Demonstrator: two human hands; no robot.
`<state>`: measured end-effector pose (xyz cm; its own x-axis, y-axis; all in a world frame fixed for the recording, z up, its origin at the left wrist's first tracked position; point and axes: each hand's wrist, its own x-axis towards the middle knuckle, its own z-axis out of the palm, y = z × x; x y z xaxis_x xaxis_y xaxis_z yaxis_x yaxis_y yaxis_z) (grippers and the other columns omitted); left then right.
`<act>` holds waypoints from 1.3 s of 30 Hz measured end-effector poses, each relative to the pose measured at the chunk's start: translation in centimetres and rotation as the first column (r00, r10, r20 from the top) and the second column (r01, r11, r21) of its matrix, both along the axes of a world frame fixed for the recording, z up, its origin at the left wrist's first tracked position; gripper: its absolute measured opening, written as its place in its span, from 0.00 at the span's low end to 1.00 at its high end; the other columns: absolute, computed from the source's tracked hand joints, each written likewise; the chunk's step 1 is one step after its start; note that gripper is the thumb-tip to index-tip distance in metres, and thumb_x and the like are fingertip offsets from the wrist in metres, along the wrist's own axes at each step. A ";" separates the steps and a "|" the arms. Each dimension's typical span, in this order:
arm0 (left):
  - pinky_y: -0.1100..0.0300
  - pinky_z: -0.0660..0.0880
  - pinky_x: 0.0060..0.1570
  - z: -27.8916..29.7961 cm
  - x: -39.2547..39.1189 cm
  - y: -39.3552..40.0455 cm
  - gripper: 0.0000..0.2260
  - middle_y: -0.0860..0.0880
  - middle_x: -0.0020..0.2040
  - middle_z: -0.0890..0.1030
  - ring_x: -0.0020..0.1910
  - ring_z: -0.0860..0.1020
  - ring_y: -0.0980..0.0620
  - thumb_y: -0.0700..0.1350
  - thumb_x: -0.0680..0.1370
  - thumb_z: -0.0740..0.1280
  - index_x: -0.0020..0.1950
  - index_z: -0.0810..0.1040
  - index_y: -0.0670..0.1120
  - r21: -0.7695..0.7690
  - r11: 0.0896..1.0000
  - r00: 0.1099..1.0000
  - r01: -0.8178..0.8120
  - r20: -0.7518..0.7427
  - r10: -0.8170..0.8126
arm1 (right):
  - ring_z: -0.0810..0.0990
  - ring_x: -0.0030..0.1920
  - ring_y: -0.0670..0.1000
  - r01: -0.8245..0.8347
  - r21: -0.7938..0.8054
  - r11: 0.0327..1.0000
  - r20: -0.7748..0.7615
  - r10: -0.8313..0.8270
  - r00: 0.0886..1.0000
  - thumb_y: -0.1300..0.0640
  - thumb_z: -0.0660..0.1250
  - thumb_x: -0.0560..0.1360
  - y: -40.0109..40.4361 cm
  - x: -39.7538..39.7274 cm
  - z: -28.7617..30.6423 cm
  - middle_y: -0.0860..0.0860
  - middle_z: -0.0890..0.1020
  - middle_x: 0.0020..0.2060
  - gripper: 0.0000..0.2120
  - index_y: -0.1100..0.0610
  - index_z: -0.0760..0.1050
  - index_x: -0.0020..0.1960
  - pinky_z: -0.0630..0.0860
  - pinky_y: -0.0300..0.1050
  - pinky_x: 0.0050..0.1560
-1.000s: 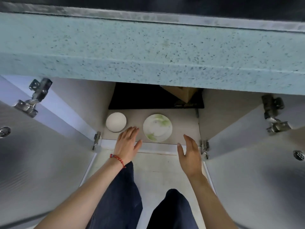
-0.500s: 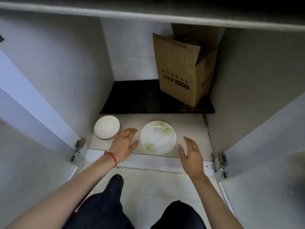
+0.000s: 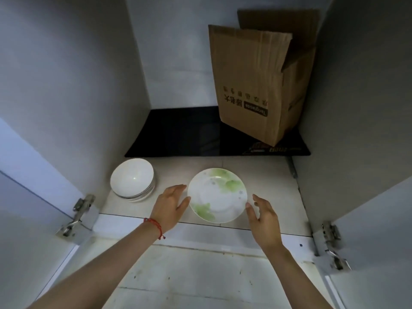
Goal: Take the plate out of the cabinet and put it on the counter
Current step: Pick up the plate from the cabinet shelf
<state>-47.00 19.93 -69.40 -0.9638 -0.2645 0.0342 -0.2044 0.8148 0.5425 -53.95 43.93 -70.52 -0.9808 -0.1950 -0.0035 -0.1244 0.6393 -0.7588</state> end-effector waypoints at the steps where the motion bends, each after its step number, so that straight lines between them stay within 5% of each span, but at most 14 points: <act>1: 0.51 0.67 0.64 -0.5 -0.3 0.1 0.36 0.39 0.65 0.74 0.65 0.70 0.42 0.61 0.69 0.46 0.66 0.69 0.39 0.012 1.000 1.000 -0.005 -0.004 0.005 | 0.74 0.62 0.55 0.015 -0.008 1.000 0.010 -0.015 1.000 0.54 0.59 0.78 0.0 -0.3 -0.6 0.55 0.74 0.64 0.19 0.58 0.68 0.67 0.72 0.48 0.60; 11: 0.51 0.68 0.63 -6.8 -3.3 -1.5 0.34 0.39 0.63 0.76 0.64 0.71 0.40 0.61 0.69 0.48 0.64 0.72 0.40 0.084 0.995 0.998 -0.060 0.009 0.060 | 0.72 0.63 0.56 -0.051 0.101 0.994 0.027 0.048 0.998 0.54 0.59 0.78 -0.3 -3.1 -5.5 0.55 0.74 0.64 0.17 0.57 0.69 0.66 0.71 0.49 0.61; 21: 0.50 0.79 0.42 -10.5 -3.7 -1.2 0.21 0.42 0.45 0.82 0.43 0.79 0.41 0.54 0.73 0.55 0.51 0.77 0.40 0.011 0.998 0.998 -0.066 0.000 0.066 | 0.73 0.59 0.58 0.042 0.134 0.990 0.063 -0.051 0.997 0.54 0.60 0.77 -2.0 -4.4 -8.7 0.59 0.77 0.55 0.18 0.62 0.71 0.63 0.72 0.48 0.57; 26: 0.43 0.77 0.51 -11.0 -4.4 -0.7 0.26 0.41 0.54 0.81 0.53 0.78 0.39 0.58 0.71 0.55 0.59 0.75 0.41 0.043 0.991 0.992 -0.128 0.027 0.127 | 0.75 0.53 0.60 0.108 0.108 0.988 0.070 -0.116 0.991 0.59 0.62 0.76 -2.9 -4.4 -8.7 0.61 0.76 0.52 0.15 0.64 0.72 0.60 0.69 0.43 0.50; 31: 0.39 0.71 0.59 -10.6 -4.8 0.0 0.16 0.39 0.58 0.79 0.60 0.74 0.37 0.40 0.70 0.68 0.58 0.77 0.40 0.218 0.951 0.976 -0.217 0.031 0.216 | 0.75 0.51 0.60 0.134 0.096 0.986 0.110 -0.144 0.983 0.63 0.64 0.74 -3.2 -4.2 -8.4 0.62 0.76 0.52 0.13 0.65 0.73 0.57 0.70 0.44 0.51; 36: 0.55 0.70 0.55 -10.1 -3.7 0.8 0.12 0.39 0.53 0.81 0.55 0.75 0.40 0.33 0.68 0.70 0.51 0.80 0.38 0.361 0.897 0.960 -0.254 -0.018 0.279 | 0.73 0.42 0.54 0.160 0.040 0.986 0.167 -0.165 0.972 0.64 0.67 0.71 -2.3 -3.4 -8.6 0.59 0.78 0.45 0.08 0.63 0.76 0.51 0.68 0.41 0.43; 39: 0.56 0.70 0.53 -10.0 -3.1 1.2 0.11 0.38 0.53 0.80 0.53 0.75 0.41 0.31 0.68 0.69 0.50 0.80 0.38 0.456 0.842 0.946 -0.287 -0.002 0.324 | 0.74 0.41 0.55 0.188 -0.026 0.982 0.203 -0.179 0.963 0.65 0.67 0.71 -1.9 -2.9 -8.1 0.61 0.79 0.41 0.07 0.62 0.77 0.49 0.69 0.38 0.36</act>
<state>-50.11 21.15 -79.42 -0.8306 -0.5499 -0.0880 -0.3462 0.3861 0.8550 -56.86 42.01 -78.62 -0.9801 -0.0163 -0.1976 0.1482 0.6017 -0.7848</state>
